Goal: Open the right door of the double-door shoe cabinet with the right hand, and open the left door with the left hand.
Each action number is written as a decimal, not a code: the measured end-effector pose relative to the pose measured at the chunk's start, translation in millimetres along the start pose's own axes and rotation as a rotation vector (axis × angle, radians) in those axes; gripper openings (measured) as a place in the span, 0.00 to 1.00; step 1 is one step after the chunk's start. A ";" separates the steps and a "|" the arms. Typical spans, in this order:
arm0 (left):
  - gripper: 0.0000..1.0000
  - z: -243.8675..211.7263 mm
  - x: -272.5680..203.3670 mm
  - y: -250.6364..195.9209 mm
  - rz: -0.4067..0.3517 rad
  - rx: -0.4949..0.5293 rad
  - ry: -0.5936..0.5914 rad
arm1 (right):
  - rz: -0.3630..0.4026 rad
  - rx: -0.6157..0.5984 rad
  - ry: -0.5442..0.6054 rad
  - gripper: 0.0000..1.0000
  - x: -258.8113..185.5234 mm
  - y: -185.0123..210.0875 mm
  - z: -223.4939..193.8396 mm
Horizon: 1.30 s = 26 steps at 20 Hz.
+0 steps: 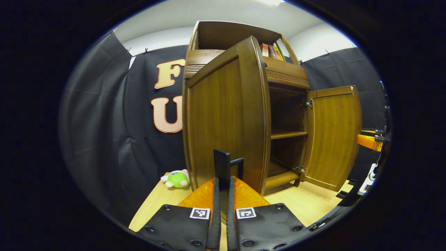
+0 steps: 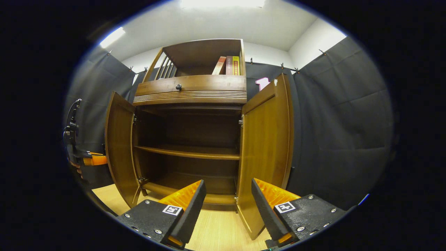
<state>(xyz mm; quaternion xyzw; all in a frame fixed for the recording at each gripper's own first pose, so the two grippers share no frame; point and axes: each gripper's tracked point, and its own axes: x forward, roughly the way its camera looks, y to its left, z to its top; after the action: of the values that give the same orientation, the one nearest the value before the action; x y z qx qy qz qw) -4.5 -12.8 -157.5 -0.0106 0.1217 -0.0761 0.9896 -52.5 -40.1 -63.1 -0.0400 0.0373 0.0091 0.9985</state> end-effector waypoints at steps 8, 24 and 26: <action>0.13 12.1 -24.0 56.6 0.105 0.007 0.004 | 0.052 -0.003 0.011 0.82 10.1 27.6 -4.0; 0.09 18.3 -39.8 110.0 0.190 -0.021 0.003 | 0.076 0.030 0.021 0.82 22.1 45.2 -6.1; 0.09 20.6 -43.4 119.3 0.221 -0.023 -0.003 | 0.078 0.026 0.024 0.82 23.4 47.4 -5.4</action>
<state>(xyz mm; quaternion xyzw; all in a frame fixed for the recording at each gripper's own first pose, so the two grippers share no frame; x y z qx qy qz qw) -23.4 111.8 -131.9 -0.0087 0.1217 0.0351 0.9919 -30.6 7.1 -74.0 -0.0258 0.0509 0.0471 0.9973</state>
